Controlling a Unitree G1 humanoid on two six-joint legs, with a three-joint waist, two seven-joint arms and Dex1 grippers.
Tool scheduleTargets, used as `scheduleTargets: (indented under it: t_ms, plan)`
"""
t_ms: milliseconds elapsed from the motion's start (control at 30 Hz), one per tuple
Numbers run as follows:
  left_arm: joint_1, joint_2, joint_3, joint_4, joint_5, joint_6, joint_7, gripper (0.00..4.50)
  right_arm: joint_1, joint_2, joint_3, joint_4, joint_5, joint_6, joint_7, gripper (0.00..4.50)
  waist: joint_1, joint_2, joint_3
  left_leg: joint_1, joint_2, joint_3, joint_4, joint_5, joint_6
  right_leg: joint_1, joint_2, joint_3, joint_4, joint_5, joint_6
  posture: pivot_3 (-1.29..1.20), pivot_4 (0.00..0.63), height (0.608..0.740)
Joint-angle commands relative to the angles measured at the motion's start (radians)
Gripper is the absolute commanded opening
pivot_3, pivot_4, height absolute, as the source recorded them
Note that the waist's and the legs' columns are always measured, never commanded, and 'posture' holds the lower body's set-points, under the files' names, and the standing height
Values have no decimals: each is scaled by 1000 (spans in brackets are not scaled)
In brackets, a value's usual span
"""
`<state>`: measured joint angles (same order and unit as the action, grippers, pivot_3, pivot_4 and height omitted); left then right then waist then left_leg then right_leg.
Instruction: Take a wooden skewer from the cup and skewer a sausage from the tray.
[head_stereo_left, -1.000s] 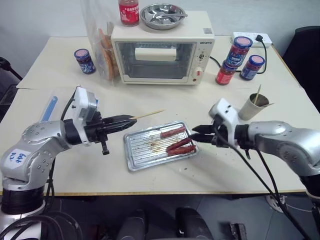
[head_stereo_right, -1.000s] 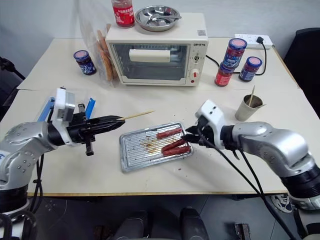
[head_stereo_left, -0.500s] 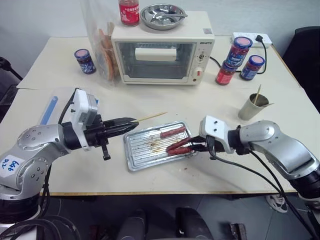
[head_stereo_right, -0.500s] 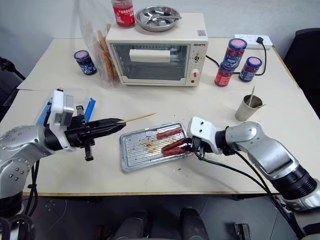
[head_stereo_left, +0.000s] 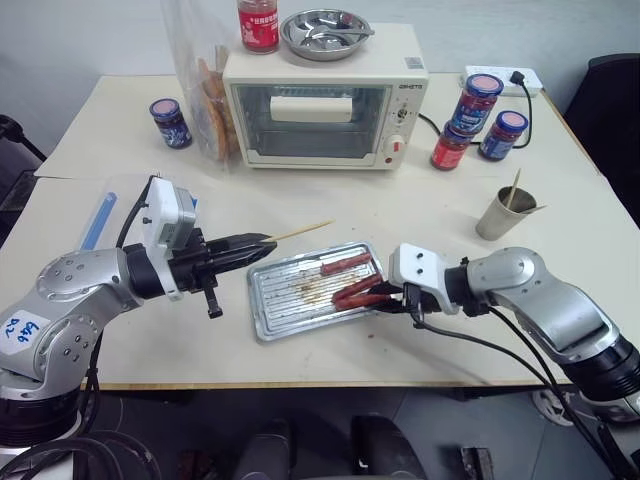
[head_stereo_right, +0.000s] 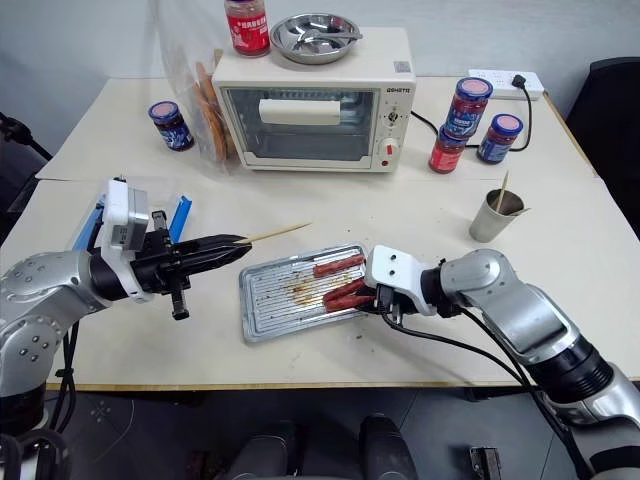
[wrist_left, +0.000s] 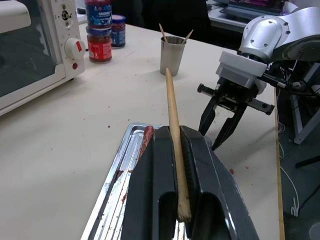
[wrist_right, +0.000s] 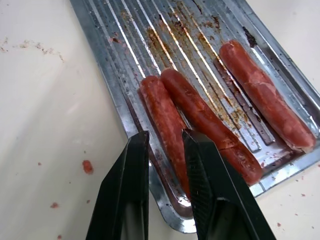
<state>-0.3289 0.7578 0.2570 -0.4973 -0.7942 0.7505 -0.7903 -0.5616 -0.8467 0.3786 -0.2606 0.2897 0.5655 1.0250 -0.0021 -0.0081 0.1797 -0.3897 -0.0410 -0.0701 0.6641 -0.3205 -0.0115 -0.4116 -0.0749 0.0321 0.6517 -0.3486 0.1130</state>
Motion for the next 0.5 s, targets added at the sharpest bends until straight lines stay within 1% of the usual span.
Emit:
scheduleTargets:
  t_ms: [33,500]
  plan:
    - [-14,9,9,-2,-3,-25,-6,0,-23,16,-5,19,-45,-49,25,1045,-1,0,0,0,0,0,0,0,0,0,0,0,0,0,0,0,150,740]
    - [-8,4,8,-2,4,-40,5,0,-30,66,-9,70,-104,-61,68,1045,-2,0,0,0,0,0,0,0,-1,0,0,0,1,0,0,0,150,740]
